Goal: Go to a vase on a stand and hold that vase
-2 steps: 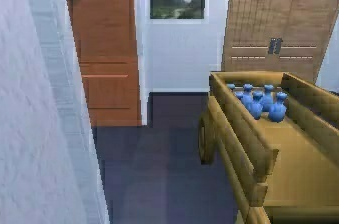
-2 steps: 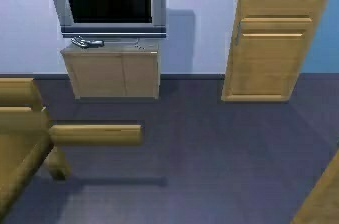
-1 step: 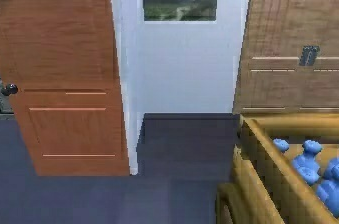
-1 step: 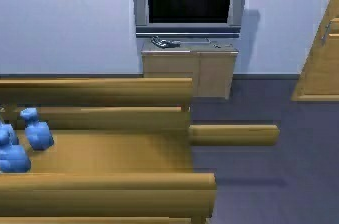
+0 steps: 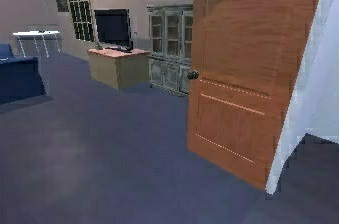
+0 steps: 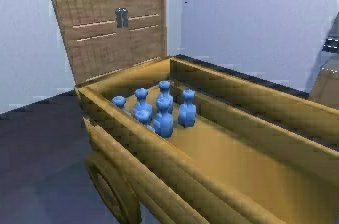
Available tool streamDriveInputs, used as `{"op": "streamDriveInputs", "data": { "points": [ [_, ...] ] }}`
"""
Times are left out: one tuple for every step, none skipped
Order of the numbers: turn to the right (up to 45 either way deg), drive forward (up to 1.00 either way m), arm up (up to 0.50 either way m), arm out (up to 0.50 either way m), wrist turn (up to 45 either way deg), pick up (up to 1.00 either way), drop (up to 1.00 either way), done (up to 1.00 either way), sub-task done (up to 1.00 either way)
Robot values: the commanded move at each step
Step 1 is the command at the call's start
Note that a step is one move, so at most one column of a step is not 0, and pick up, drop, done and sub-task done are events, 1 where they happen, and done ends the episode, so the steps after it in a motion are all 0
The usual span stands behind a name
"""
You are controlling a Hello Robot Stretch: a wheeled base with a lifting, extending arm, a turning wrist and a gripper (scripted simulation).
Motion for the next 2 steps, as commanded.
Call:
{"op": "streamDriveInputs", "data": {
  "points": [
    [-9.0, 0.00, 0.00, 0.00, 0.0, 0.00, 0.00, 0.00, 0.00],
    [0.0, 0.35, 0.00, 0.00, 0.0, 0.00, 0.00, 0.00, 0.00]
  ]
}}
